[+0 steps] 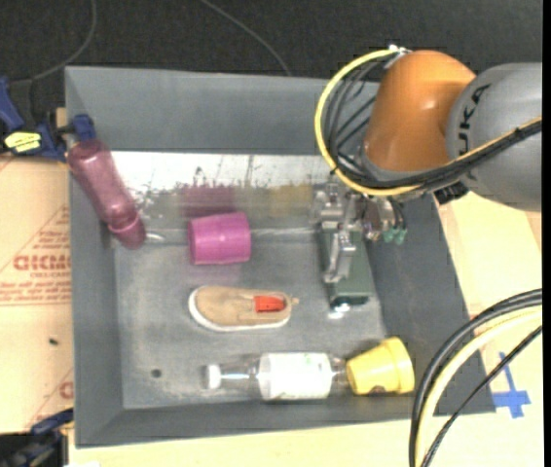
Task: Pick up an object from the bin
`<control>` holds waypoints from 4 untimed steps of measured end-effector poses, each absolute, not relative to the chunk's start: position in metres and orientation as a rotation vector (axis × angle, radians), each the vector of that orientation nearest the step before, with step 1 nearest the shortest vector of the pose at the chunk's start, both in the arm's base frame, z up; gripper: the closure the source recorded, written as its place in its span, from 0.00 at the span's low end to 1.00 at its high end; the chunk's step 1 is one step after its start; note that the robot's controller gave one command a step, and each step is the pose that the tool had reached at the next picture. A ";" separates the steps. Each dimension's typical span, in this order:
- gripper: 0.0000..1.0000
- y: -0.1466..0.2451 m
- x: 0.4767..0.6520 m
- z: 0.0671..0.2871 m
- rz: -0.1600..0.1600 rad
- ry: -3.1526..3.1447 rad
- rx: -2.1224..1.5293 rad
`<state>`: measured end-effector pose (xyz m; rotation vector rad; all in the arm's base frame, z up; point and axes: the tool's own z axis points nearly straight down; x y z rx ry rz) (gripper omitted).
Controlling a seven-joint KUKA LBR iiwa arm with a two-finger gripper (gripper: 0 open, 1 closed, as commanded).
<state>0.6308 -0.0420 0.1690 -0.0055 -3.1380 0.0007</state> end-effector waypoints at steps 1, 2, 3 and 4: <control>0.00 -0.042 0.632 0.174 0.003 -3.146 -0.004; 0.00 0.034 0.635 0.082 0.007 -3.122 0.341; 0.00 0.047 0.641 0.130 0.001 -3.150 0.094; 0.00 0.042 0.581 0.101 0.008 -3.060 0.720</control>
Offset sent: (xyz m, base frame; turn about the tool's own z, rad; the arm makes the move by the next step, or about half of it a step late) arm 0.0006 0.0851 -0.0990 -0.2370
